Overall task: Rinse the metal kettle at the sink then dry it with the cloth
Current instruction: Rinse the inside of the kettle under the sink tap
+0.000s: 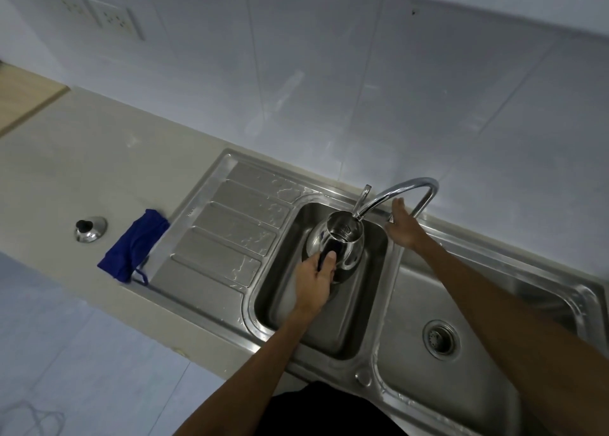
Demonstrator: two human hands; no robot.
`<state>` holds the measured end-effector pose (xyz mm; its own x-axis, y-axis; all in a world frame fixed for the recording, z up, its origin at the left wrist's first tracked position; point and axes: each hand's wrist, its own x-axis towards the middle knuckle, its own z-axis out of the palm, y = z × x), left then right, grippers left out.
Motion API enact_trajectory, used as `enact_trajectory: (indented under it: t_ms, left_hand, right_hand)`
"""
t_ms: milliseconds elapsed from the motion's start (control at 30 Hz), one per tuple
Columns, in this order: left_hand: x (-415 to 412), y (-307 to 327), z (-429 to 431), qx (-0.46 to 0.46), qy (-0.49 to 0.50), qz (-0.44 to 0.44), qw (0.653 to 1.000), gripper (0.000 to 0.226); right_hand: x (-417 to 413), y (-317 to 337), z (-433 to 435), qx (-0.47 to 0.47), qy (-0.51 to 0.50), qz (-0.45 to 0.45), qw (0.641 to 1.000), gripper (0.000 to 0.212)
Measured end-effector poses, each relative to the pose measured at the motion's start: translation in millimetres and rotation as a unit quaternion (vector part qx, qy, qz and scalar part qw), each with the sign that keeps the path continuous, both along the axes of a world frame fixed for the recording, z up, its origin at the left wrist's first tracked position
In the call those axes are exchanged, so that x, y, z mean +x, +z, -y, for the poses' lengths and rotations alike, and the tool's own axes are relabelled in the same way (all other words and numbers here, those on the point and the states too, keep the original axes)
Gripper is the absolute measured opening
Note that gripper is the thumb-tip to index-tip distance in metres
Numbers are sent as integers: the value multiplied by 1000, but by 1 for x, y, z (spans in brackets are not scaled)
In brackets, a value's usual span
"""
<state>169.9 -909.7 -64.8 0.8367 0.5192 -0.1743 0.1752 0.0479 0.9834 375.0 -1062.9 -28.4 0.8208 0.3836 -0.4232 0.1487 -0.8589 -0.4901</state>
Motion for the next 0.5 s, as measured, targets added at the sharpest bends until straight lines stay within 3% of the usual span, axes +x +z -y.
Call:
enact_trajectory:
  t_ms: [300, 433, 500]
  left_hand:
    - [6, -4, 6, 6, -5, 6, 1000, 48]
    - [7, -2, 8, 11, -4, 1, 1000, 47]
    - [6, -2, 9, 11, -2, 1, 1000, 47]
  right_hand:
    - [13, -4, -2, 17, 14, -15, 1000, 78]
    - [4, -8, -2, 68, -29, 10, 997, 72]
    - [-15, -7, -3, 124, -110, 48, 985, 61]
